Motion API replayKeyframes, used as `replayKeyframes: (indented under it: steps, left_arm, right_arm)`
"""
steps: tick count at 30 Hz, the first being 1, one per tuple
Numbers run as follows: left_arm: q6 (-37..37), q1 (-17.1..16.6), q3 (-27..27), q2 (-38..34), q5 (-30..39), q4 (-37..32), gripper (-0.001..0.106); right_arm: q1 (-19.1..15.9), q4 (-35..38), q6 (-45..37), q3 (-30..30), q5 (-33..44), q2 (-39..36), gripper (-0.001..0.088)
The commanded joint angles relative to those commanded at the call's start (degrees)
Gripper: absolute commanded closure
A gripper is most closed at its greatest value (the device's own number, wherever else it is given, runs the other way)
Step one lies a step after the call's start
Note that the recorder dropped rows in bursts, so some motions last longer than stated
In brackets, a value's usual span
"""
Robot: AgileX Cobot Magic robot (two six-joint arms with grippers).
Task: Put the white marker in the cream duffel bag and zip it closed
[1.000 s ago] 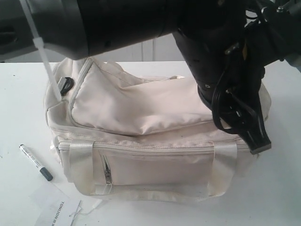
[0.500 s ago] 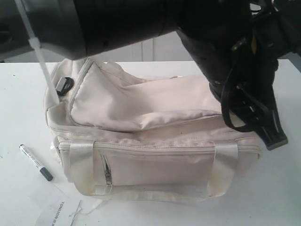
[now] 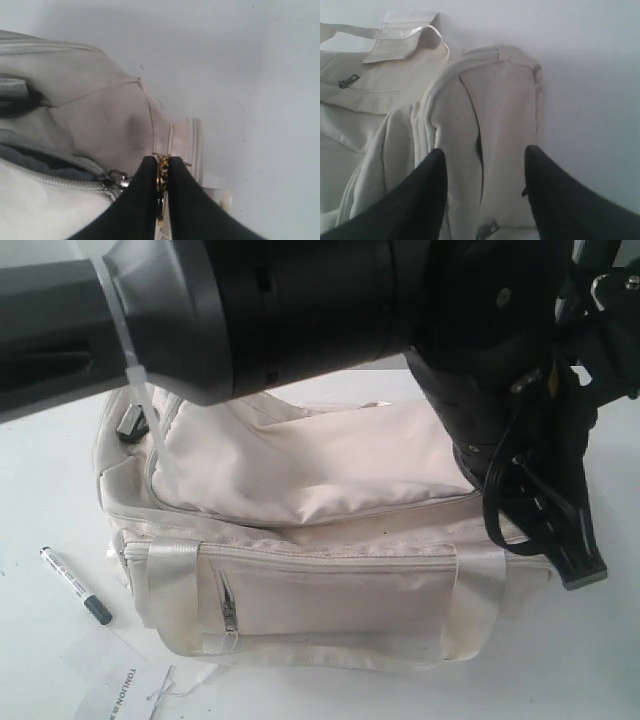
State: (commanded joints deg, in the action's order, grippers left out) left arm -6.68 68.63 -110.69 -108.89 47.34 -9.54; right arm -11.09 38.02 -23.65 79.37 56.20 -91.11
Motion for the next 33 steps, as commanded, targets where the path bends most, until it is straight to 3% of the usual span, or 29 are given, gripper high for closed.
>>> replayKeyframes:
  steps: [4,10,19,25,33]
  left_arm:
    - [3.93,0.0,0.0,0.0,1.66,-0.54,0.105]
    - [6.68,0.0,0.0,0.0,5.05,-0.62,0.105]
    - [13.09,0.0,0.0,0.0,5.93,-1.73,0.105]
    - [18.67,0.0,0.0,0.0,5.93,-3.41,0.105]
    - [23.39,0.0,0.0,0.0,6.81,-7.8,0.105]
  right_arm:
    - [0.92,1.69,-0.1,-5.84,0.08,4.32,0.0388]
    - [1.99,3.49,-0.1,-12.92,0.5,8.82,0.0196]
    - [2.11,3.94,-0.1,-18.63,-4.82,12.08,0.0191]
    - [5.8,3.71,-0.1,-20.16,-4.75,11.6,0.0191]
    - [7.39,3.22,-0.1,-20.16,-3.58,12.61,0.0191]
